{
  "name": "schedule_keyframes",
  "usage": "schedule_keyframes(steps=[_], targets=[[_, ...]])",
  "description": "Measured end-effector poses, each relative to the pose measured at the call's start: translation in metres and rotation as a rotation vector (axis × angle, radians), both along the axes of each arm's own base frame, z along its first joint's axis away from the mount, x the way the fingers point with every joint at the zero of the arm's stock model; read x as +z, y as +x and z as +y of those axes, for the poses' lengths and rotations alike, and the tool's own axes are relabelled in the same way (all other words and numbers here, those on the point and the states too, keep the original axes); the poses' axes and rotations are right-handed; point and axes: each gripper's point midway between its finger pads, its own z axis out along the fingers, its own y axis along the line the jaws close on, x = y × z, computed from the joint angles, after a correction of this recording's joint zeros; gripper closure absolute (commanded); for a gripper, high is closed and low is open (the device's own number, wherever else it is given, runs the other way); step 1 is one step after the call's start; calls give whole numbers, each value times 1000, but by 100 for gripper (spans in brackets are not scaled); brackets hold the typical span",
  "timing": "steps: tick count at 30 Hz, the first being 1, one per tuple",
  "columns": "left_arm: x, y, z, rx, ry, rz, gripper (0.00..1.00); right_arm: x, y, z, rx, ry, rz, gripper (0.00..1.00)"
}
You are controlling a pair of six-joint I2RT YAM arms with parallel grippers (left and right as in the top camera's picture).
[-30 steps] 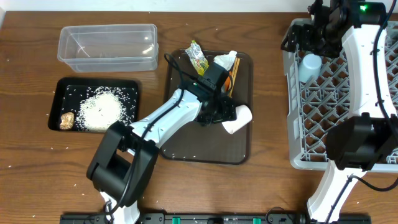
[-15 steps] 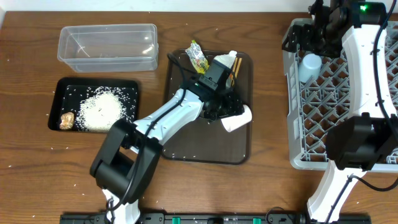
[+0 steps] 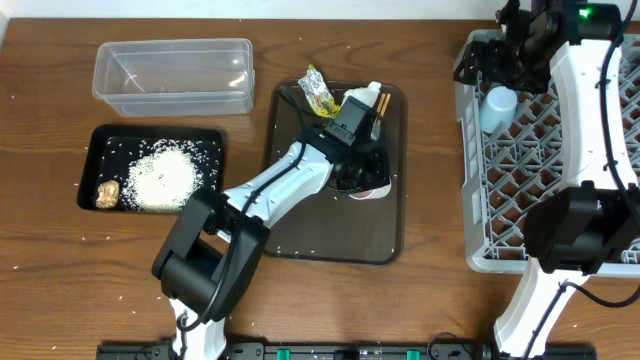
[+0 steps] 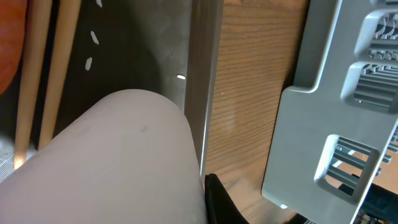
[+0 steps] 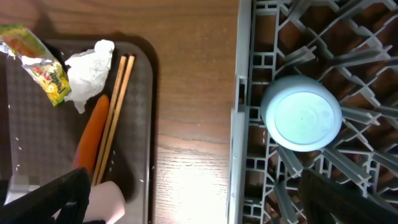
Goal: Sort waste into correct bins and load items into the dishwasher rack
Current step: 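Reach the left gripper to the pink cup and grasp it, then lift the pink cup and pass it to the right gripper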
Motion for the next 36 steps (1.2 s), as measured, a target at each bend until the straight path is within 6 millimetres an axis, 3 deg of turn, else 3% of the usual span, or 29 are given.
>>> schedule_keyframes(steps=[9,14,19,24,29,36], targets=[[9,-9,-8,-79,-100,25,94,-1,-5,1,20,0,16,1],[36,0,7,-121,-247,37,94,1,-7,19,110,80,6,1],[80,31,51,-121,-440,-28,94,-4,-14,54,264,265,-9,1],[98,54,93,-83,-544,-71,94,-14,-23,93,412,493,-46,1],[109,58,107,-81,-606,-80,94,-19,-30,144,565,730,-138,1],[127,57,104,-151,-694,-141,94,-11,-57,204,764,981,-219,12]])
